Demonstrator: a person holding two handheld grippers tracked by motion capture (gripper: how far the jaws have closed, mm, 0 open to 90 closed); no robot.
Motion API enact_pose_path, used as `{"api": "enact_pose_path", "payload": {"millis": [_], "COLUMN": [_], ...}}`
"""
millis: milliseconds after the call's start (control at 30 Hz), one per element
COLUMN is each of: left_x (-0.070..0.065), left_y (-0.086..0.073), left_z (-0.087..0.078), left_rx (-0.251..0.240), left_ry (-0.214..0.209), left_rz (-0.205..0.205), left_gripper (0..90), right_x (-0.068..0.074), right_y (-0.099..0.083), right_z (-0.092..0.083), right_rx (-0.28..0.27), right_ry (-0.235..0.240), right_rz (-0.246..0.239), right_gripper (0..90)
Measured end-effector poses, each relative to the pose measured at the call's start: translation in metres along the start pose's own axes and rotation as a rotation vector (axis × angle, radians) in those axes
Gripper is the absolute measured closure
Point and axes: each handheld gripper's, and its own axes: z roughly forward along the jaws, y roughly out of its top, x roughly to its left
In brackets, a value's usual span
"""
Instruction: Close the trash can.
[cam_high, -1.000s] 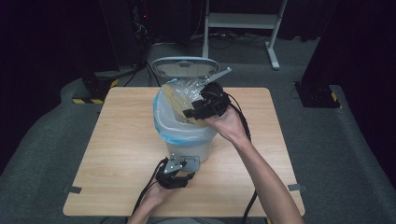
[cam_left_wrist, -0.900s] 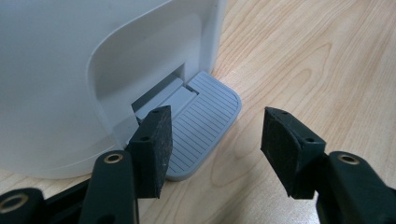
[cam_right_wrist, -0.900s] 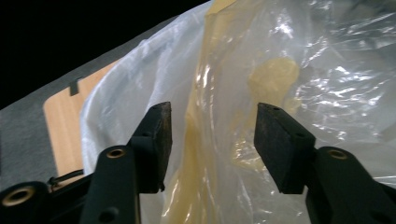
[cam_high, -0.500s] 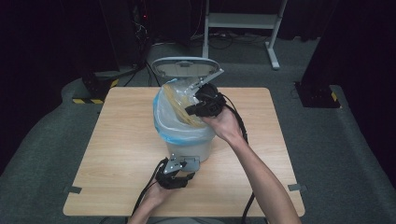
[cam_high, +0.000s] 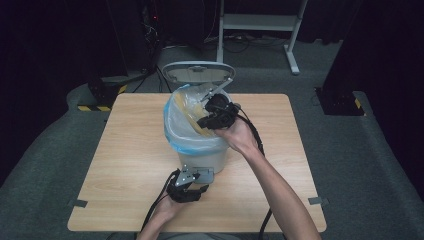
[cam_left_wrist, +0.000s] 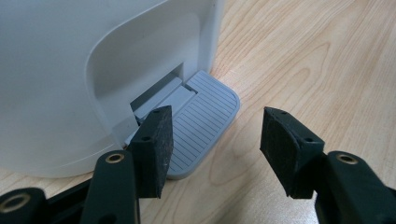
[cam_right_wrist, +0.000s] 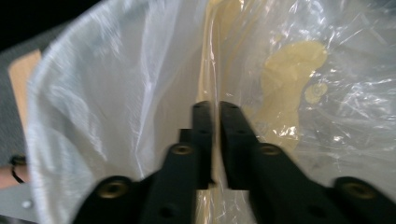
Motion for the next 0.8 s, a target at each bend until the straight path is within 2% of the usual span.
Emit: {"api": "enact_pose_path", "payload": {"millis": [133,200,233,267,300,333,433,467,667,733,800], "left_x": [0.0,0.0,0.0,0.0,0.0,0.0,-0.001,-0.001,-0.001,-0.001,-0.001], "left_y": [0.0,0.0,0.0,0.0,0.0,0.0,0.0,0.0,0.0,0.0,0.0], "left_z": [0.0,0.0,0.0,0.0,0.0,0.0,0.0,0.0,0.0,0.0,0.0], "left_rx": [0.001,0.002,0.002,0.001,0.001,0.001,0.002,0.001,0.003,0.002,0.002], "left_ry": [0.001,0.0,0.0,0.001,0.001,0.001,0.003,0.003,-0.003,-0.003,-0.002], "left_rz": [0.002,0.002,0.002,0.001,0.001,0.001,0.005,0.004,0.005,0.005,0.004], "left_gripper": [43.8,43.9,43.8,43.8,43.8,43.8,43.8,43.8,43.8,43.8,43.8], "right_x": [0.002,0.001,0.001,-0.002,-0.002,-0.003,-0.004,-0.004,-0.006,-0.006,-0.006], "right_y": [-0.008,-0.013,-0.013,-0.021,-0.021,-0.027,-0.033,-0.043,-0.066,-0.069,-0.081], "right_z": [-0.014,-0.021,-0.021,-0.03,-0.03,-0.037,-0.043,-0.052,-0.074,-0.076,-0.082], "right_rx": [-0.082,-0.127,-0.127,-0.175,-0.175,-0.208,-0.234,-0.278,-0.379,-0.388,-0.407], "right_ry": [-0.014,-0.024,-0.024,-0.024,-0.024,-0.033,-0.042,-0.053,-0.087,-0.091,-0.103], "right_rz": [0.022,0.039,0.039,0.055,0.055,0.066,0.071,0.081,0.111,0.113,0.119], "right_gripper": [62.3,59.5,59.5,57.5,57.5,56.4,55.7,55.3,55.4,55.5,55.8]}}
